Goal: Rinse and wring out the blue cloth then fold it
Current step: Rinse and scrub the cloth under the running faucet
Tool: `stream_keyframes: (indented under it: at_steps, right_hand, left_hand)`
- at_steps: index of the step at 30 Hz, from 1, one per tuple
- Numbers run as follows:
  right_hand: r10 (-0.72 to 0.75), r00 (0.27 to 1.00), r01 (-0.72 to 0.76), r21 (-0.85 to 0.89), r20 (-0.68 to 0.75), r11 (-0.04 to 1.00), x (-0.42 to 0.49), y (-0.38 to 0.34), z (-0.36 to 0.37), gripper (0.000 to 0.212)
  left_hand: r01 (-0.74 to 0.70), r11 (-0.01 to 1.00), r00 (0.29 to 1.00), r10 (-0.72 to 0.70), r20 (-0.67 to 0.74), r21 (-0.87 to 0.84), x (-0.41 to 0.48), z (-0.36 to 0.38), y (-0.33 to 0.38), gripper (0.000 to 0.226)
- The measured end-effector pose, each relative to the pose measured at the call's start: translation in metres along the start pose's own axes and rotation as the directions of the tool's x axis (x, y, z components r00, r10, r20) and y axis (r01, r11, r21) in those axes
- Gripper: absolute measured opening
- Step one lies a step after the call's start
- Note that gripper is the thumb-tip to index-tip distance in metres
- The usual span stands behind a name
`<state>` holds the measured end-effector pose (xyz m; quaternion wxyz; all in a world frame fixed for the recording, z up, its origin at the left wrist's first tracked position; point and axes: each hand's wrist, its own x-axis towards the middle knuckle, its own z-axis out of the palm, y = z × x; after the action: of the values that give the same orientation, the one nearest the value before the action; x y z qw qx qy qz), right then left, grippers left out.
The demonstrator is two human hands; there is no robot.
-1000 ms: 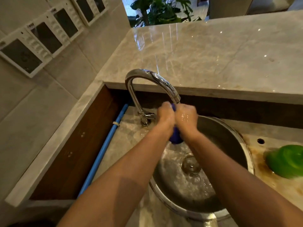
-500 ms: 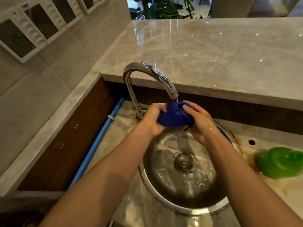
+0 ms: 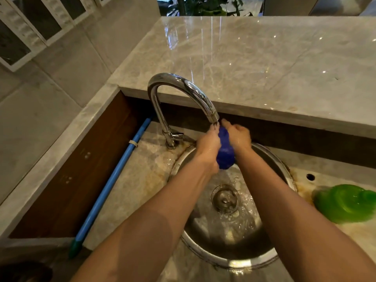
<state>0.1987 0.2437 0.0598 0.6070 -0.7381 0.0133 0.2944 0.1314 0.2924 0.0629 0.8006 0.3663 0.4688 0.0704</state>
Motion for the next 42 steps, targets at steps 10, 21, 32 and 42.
stream_keyframes:
  at_steps: [10, 21, 32, 42]
  right_hand:
    - [-0.434, 0.891, 0.411, -0.167, -0.135, 0.896, -0.04, 0.003, 0.029, 0.033]
    - [0.061, 0.977, -0.104, 0.206, 0.207, 0.973, -0.006, 0.014, 0.0, 0.024]
    - [-0.143, 0.987, 0.116, 0.287, 0.074, 0.951, -0.014, 0.009, 0.003, 0.018]
    - [0.007, 0.996, -0.047, 0.488, 0.084, 0.871, -0.024, 0.017, 0.018, 0.023]
  left_hand:
    - [0.005, 0.99, 1.0, -0.006, -0.005, -0.14, 0.014, -0.006, 0.009, 0.028]
    - [-0.226, 0.941, 0.939, 0.279, -0.2, 0.254, 0.019, -0.004, 0.018, 0.014]
    - [-0.007, 0.995, 1.0, 0.005, 0.024, 0.096, 0.006, 0.005, 0.006, 0.046]
    - [-0.272, 0.619, 0.874, 0.479, -0.079, 0.737, 0.0, 0.005, -0.008, 0.052]
